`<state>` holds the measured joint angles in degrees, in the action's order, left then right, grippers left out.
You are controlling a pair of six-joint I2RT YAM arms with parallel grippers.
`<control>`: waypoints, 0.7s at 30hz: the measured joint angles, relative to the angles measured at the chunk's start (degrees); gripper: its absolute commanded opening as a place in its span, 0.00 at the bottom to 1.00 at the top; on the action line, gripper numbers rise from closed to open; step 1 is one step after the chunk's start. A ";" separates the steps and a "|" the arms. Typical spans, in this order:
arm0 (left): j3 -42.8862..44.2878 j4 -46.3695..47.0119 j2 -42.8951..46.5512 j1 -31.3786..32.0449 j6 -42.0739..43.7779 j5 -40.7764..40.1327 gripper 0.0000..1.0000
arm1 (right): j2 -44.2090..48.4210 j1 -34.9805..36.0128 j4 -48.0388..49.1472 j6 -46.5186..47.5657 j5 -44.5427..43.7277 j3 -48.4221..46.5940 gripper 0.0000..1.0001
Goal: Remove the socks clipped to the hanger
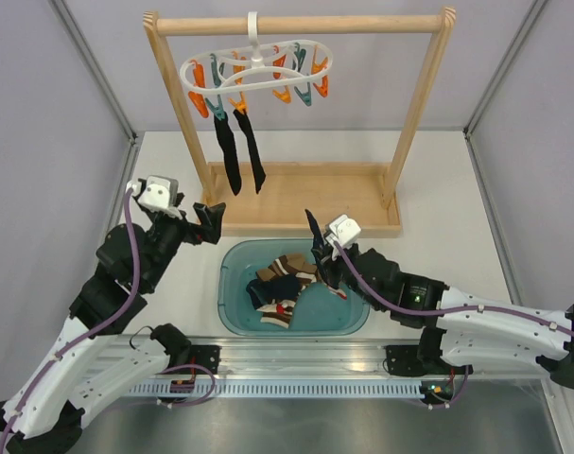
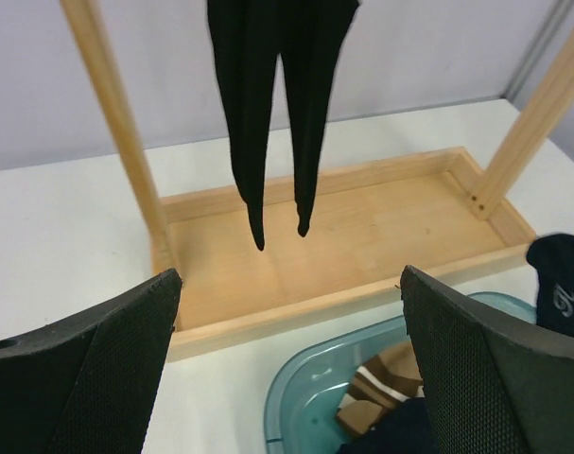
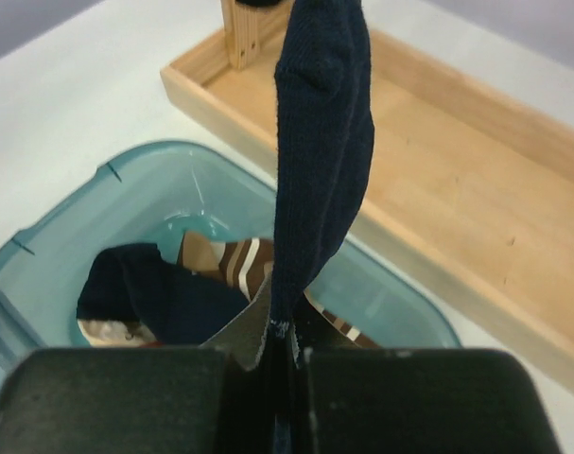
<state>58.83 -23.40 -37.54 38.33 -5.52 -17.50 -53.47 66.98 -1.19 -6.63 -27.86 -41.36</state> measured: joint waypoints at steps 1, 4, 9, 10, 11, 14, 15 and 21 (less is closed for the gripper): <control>-1.44 0.26 1.25 0.00 0.63 -1.55 1.00 | 0.00 0.70 -0.61 -1.18 -0.55 1.01 0.01; -5.86 1.68 3.50 -0.09 1.99 -5.51 1.00 | 0.02 2.80 -1.44 -4.70 -2.01 3.30 0.01; -9.27 1.66 5.20 -1.44 2.84 -9.25 1.00 | -0.22 5.99 -1.18 -9.77 -4.22 6.97 0.01; -9.46 1.66 5.64 -1.70 2.97 -9.51 1.00 | -0.57 6.27 -1.18 -10.51 -4.50 7.39 0.01; -9.53 1.68 6.01 -1.95 3.04 -9.64 1.00 | -0.96 6.49 -1.16 -11.10 -4.68 7.63 0.01; -9.53 2.16 6.45 -2.29 3.13 -10.01 1.00 | -2.14 7.02 -1.01 -13.25 -5.64 8.48 0.24; -9.53 2.32 6.43 -2.38 3.17 -10.05 1.00 | -2.19 7.15 -0.98 -13.79 -5.79 8.76 0.52; -9.53 2.49 5.73 -2.93 3.28 -10.05 1.00 | 0.57 7.54 -0.98 -15.74 -6.99 10.82 0.98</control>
<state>49.30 -20.91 -31.81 35.40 -2.24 -27.55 -52.90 74.52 -2.17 -22.37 -34.85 -30.55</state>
